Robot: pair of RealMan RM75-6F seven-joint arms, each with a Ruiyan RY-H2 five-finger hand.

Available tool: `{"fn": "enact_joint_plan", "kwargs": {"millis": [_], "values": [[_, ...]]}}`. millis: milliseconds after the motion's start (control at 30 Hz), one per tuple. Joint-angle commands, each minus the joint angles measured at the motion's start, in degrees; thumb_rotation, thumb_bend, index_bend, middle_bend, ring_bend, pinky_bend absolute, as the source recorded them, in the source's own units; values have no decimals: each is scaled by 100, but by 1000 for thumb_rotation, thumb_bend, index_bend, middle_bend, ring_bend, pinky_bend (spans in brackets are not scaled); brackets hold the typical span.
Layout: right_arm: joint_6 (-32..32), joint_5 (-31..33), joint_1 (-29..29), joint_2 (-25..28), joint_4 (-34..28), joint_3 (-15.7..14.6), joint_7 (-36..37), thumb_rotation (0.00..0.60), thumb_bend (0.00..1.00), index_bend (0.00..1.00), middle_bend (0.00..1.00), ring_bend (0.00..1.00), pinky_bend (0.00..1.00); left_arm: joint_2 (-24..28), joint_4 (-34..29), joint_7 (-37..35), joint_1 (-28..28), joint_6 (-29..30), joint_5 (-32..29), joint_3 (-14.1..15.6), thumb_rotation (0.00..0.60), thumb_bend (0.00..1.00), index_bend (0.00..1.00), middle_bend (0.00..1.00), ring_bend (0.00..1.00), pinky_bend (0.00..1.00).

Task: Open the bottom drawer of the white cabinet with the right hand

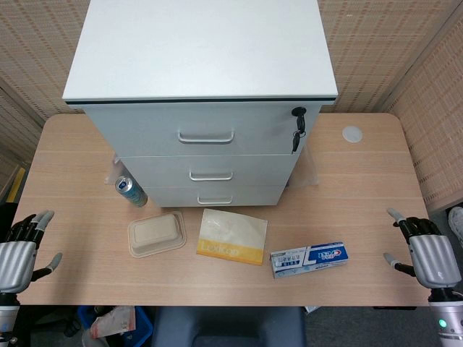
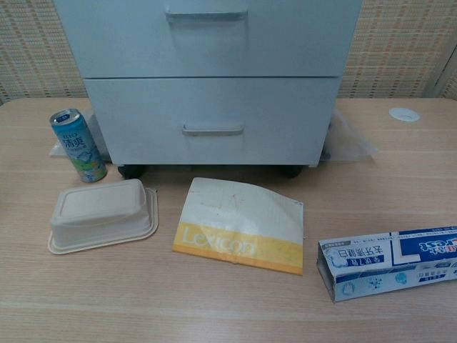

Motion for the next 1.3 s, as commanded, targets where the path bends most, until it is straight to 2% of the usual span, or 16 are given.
{"fn": "enact_joint_plan", "kwargs": {"millis": [33, 400, 633, 800, 933, 1300], "values": [[-7, -8, 3, 9, -3, -5, -3, 600, 137, 146, 360, 253, 236, 3, -2, 5, 0, -1, -4, 0, 600, 256, 79, 129, 111, 155], [15, -197, 46, 53, -76, -33, -76, 600, 138, 146, 375, 266, 236, 7, -17, 6, 6, 51, 30, -2, 600, 256, 79, 129, 111, 155], [-71, -455, 202, 112, -260, -35, -314, 600, 138, 146, 429, 358, 287, 21, -46, 35, -34, 49, 89, -13, 600, 256, 80, 129, 111, 155], [-369, -735, 485, 183, -527, -35, -629, 600, 138, 146, 529, 505, 438, 33, -69, 61, -66, 25, 111, -18, 600, 256, 81, 129, 111, 155], [-778, -827, 774, 227, -761, -20, -800, 600, 149, 147, 607, 605, 605, 52, -110, 92, -79, 44, 173, -7, 600, 257, 81, 129, 111, 155], [-2168, -382, 1675, 106, -1342, 202, -1489, 600, 200, 146, 767, 771, 767, 69, -182, 172, -102, 32, 190, -1, 600, 256, 81, 129, 112, 155]]}}
